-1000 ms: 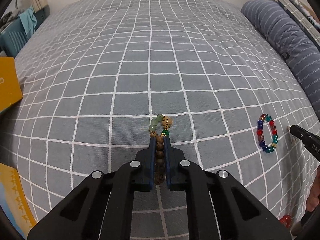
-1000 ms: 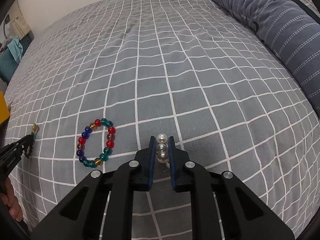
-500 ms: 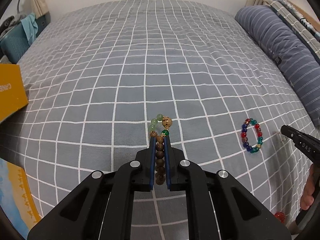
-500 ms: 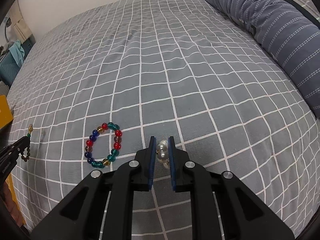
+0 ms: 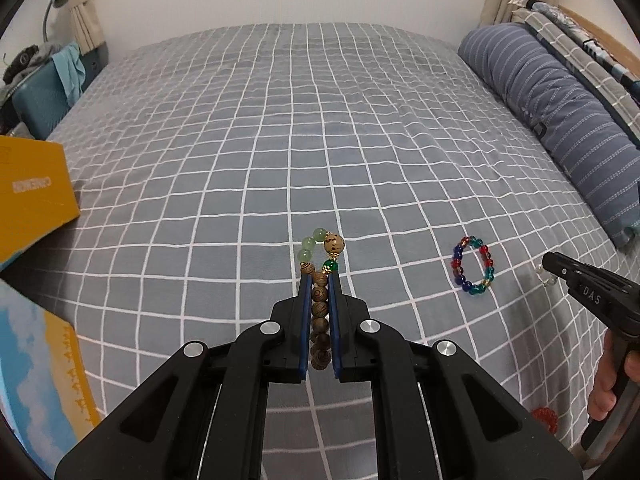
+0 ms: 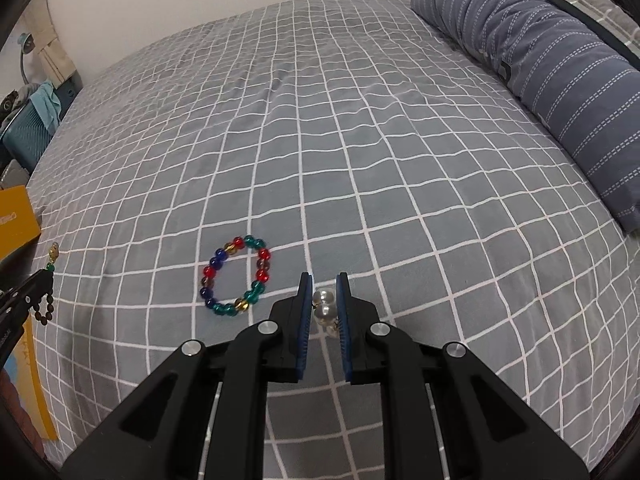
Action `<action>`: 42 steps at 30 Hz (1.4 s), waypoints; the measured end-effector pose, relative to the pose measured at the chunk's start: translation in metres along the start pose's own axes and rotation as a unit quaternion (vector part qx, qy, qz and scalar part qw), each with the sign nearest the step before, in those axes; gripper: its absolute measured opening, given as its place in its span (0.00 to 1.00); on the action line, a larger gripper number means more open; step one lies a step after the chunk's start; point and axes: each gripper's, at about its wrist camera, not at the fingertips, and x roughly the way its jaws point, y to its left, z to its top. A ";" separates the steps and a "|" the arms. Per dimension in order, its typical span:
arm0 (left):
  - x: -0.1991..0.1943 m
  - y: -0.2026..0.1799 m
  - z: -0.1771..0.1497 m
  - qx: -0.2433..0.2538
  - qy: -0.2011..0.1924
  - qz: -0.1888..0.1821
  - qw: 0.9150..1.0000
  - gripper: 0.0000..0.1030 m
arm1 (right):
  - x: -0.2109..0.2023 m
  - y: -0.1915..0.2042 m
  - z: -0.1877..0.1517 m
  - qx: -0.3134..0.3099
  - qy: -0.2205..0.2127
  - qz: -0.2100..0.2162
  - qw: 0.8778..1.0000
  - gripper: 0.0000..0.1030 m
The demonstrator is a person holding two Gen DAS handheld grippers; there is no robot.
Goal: Organize jewelry
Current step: 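Carry the wooden bead and pearl bracelets over the open white box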
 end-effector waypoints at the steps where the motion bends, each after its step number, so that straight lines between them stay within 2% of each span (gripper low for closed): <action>1: -0.003 0.000 -0.002 -0.001 -0.001 0.000 1.000 0.07 | -0.003 0.001 -0.002 -0.001 -0.001 0.001 1.000 0.11; 13: -0.031 0.004 -0.022 -0.004 -0.005 0.015 1.000 0.07 | -0.039 0.015 -0.012 -0.010 -0.022 0.003 1.000 0.11; 24: -0.063 0.017 -0.027 -0.017 -0.017 0.018 1.000 0.07 | -0.069 0.032 -0.022 -0.028 -0.041 -0.005 0.999 0.11; 33: -0.104 0.025 -0.031 -0.022 -0.036 0.020 0.999 0.07 | -0.103 0.052 -0.029 -0.038 -0.053 0.003 0.998 0.11; 42: -0.143 0.045 -0.045 -0.033 -0.046 0.036 0.998 0.07 | -0.136 0.082 -0.041 -0.051 -0.069 0.024 0.996 0.11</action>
